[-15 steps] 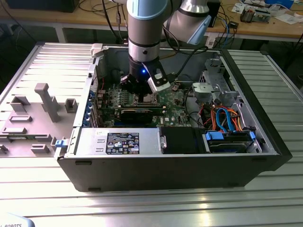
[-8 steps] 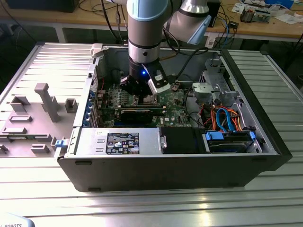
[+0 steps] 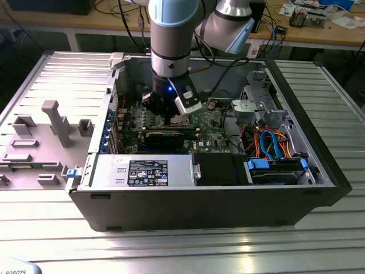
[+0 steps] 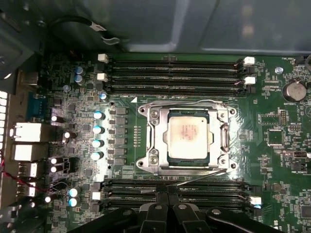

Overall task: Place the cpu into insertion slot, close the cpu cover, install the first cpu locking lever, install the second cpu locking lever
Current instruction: 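Install the second cpu locking lever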

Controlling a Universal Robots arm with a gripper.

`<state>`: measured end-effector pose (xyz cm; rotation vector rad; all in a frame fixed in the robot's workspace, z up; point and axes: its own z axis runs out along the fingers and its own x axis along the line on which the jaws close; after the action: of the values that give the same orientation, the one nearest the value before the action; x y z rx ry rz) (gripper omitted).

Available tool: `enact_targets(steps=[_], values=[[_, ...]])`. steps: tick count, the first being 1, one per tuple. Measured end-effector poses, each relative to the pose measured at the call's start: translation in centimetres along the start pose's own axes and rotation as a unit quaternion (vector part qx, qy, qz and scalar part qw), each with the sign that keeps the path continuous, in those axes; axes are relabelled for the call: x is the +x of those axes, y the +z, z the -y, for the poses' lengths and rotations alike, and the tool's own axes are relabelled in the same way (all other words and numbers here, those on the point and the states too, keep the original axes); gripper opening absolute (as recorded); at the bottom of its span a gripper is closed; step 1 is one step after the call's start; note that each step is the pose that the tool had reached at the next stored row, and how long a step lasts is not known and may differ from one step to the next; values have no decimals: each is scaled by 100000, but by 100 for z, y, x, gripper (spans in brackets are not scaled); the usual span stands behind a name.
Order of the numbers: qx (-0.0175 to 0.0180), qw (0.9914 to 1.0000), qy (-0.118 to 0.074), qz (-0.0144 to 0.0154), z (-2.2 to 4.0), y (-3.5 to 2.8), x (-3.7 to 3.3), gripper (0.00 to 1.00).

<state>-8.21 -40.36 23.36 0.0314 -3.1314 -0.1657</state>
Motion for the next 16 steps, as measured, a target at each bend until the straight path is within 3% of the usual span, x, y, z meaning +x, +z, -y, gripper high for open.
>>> enact_targets(steps=[5, 7, 9, 11, 12, 15, 16], values=[[-99, 100000, -3, 5, 11, 9, 93, 11], [-305, 100000, -4, 4, 15, 30, 127, 11], [-1309, 99991, -6, 15, 24, 41, 153, 11], [-1858, 99983, -5, -16, 26, 46, 155, 11], [-2117, 99978, 37, -111, 28, 52, 155, 11], [-2398, 99969, 191, -663, 54, 79, 155, 11], [-2714, 99960, 232, -738, 62, 84, 156, 11]])
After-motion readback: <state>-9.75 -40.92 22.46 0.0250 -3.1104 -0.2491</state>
